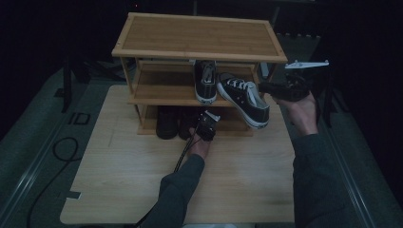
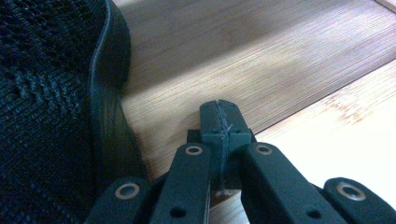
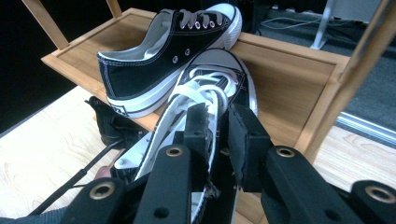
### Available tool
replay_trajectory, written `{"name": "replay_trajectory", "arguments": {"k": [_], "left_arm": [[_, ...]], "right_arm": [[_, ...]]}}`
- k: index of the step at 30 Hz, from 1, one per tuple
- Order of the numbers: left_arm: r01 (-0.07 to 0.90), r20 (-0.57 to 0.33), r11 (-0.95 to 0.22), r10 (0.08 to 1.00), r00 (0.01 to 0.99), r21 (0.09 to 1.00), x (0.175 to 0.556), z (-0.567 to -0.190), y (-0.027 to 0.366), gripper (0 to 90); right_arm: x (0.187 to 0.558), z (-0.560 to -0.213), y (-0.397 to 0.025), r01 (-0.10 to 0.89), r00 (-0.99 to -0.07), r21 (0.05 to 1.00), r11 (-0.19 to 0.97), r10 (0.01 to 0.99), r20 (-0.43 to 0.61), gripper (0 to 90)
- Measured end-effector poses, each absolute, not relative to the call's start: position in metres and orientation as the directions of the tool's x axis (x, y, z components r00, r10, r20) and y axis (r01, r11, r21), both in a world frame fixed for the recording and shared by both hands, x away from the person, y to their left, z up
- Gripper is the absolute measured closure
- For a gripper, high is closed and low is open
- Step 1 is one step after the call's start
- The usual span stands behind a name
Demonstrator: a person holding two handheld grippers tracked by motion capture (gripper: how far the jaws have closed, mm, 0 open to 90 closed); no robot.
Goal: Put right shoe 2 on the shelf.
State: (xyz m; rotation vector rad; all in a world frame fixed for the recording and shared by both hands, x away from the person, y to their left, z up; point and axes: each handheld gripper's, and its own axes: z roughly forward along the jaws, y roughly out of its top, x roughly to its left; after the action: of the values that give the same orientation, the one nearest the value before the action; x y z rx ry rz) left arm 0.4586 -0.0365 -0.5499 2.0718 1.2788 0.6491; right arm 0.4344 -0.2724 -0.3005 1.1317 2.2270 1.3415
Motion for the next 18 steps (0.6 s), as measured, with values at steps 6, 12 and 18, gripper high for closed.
{"name": "replay_trajectory", "arguments": {"k": [6, 12, 18], "left_arm": [[0.607, 0.087, -0.346, 0.906, 0.414, 0.716, 0.459, -0.550, -0.036, 90.0], [0.607, 0.086, -0.345, 0.906, 0.414, 0.716, 0.459, -0.550, -0.036, 90.0], [0.607, 0.086, -0.345, 0.906, 0.415, 0.716, 0.459, -0.550, -0.036, 90.0]], "right_arm": [[0.428, -0.297, -0.283, 0.457, -0.635, 0.858, 0.235, 0.762, 0.129, 78.7], [0.424, -0.301, -0.295, 0.466, -0.611, 0.854, 0.233, 0.783, 0.119, 87.4], [0.418, -0.312, -0.299, 0.473, -0.602, 0.842, 0.259, 0.793, 0.094, 89.9]]}}
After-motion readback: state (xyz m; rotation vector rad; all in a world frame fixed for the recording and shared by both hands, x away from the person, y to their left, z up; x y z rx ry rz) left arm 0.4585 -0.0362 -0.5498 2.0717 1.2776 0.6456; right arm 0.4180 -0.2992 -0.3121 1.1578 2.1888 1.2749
